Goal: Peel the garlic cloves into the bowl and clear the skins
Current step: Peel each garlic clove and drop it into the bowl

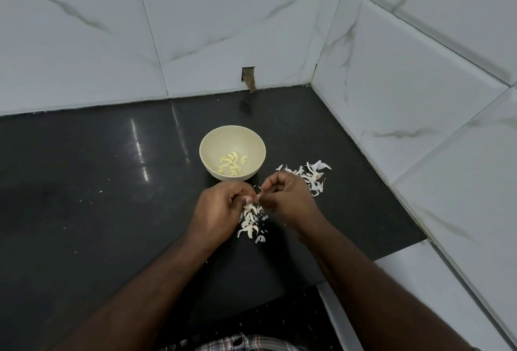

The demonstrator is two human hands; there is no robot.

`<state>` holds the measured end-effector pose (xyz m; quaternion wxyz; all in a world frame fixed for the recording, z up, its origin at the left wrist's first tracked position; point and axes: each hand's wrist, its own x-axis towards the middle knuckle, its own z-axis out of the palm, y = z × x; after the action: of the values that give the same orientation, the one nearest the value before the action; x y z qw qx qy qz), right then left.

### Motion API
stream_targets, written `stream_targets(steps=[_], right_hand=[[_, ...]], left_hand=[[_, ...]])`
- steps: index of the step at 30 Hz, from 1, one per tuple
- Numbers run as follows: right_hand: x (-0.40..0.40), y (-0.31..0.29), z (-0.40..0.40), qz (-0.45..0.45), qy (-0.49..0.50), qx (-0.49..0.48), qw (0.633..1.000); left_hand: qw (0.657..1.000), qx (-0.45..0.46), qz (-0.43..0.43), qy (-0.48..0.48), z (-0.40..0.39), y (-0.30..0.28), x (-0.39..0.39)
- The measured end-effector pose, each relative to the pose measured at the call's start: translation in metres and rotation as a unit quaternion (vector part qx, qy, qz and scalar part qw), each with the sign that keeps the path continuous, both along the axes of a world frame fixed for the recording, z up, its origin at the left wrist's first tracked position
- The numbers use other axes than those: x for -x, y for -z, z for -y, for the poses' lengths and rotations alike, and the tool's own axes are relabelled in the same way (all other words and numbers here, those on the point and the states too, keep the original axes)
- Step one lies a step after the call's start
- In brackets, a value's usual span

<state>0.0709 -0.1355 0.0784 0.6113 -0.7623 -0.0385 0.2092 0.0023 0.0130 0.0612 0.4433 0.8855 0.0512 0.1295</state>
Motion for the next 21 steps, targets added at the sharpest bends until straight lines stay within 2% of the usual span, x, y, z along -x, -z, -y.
stream_targets(steps=[2, 4, 8, 11, 14, 21], right_hand=[[0.001, -0.003, -0.001, -0.056, 0.016, -0.04, 0.997], [0.0, -0.005, -0.002, -0.1, 0.029, -0.062, 0.993], [0.0, -0.004, -0.002, -0.161, 0.054, -0.135, 0.976], [0.001, -0.001, -0.002, -0.146, 0.067, -0.151, 0.975], [0.001, -0.003, -0.003, -0.114, 0.062, -0.136, 0.982], [0.004, -0.009, -0.006, -0.035, 0.027, -0.097, 0.994]], left_hand=[[0.997, -0.052, 0.056, 0.024, -0.001, 0.0, 0.002], [0.994, -0.066, 0.081, 0.03, -0.004, 0.002, 0.003], [0.997, 0.041, 0.071, -0.013, 0.002, 0.0, 0.005], [0.99, 0.135, 0.004, -0.04, 0.004, 0.001, 0.004], [0.965, 0.254, -0.037, -0.058, 0.005, 0.001, 0.002], [0.929, 0.354, -0.053, -0.099, 0.007, -0.005, 0.0]])
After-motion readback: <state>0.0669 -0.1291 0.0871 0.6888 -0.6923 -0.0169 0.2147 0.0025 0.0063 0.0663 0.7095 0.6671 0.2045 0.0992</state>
